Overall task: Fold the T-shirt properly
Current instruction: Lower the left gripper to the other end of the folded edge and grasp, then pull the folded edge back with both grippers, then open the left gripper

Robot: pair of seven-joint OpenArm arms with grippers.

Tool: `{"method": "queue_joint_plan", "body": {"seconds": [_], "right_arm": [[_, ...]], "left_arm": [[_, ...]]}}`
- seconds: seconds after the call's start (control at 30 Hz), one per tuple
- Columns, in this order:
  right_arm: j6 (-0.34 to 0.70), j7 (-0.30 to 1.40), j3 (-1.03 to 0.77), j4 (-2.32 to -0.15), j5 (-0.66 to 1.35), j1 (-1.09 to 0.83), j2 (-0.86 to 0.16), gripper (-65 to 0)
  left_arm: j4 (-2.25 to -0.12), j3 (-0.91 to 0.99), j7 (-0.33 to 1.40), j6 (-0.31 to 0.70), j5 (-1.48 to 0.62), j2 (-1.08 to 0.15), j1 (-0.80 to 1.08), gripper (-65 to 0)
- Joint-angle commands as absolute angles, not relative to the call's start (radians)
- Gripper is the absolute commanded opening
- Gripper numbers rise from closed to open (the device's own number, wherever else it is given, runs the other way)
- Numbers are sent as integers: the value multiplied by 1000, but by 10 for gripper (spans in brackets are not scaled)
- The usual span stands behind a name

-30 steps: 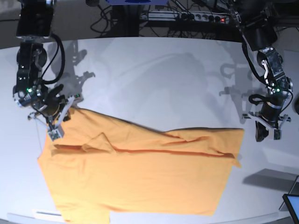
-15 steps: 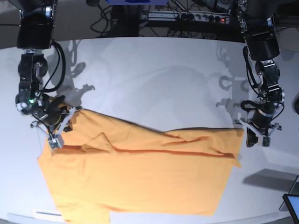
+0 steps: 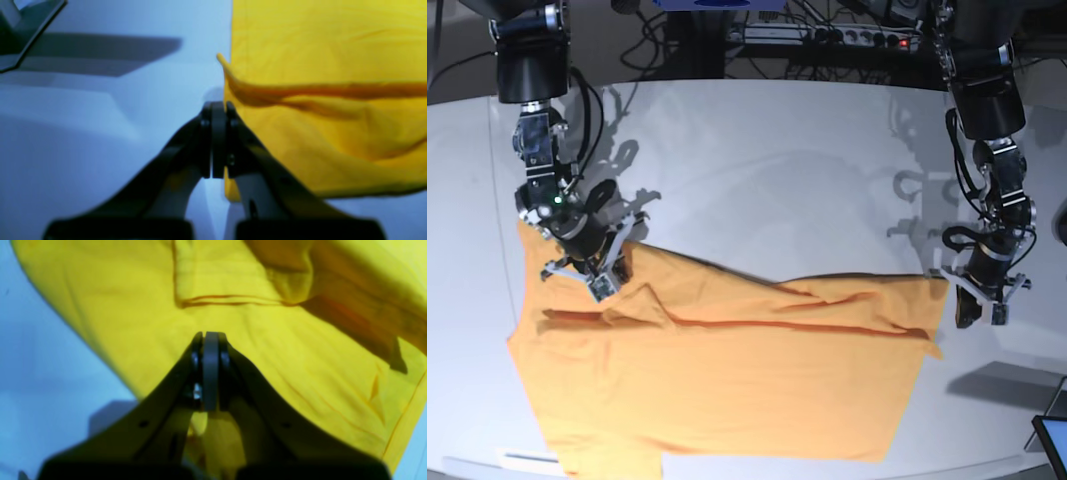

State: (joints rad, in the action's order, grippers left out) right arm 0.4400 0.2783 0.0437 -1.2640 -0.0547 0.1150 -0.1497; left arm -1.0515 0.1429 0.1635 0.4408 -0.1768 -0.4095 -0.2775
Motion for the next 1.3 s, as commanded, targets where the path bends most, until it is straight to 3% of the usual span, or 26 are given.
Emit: {"method": "queue_joint_plan", "body": {"seconds": [0.0, 0.47, 0.63, 1.1, 1.27], "right_arm": [[433, 231, 39, -1268, -31, 143, -156, -650], [398, 275, 13, -1211, -33, 278, -162, -650], [401, 272, -41, -1138, -33, 280, -162, -650], [401, 275, -38, -1044, -35, 265, -160, -650], [398, 298, -41, -1026, -35, 228, -160, -650]], "left_arm": [[-1067, 147, 133, 433, -188, -430, -303, -650], [-874, 107, 70, 433, -182, -418, -380, -650], [-782, -18, 27, 432, -183, -420, -415, -650], [-556, -33, 15, 432, -180, -398, -469, -650], [-559, -101, 10, 432, -182, -407, -398, -650]]}}
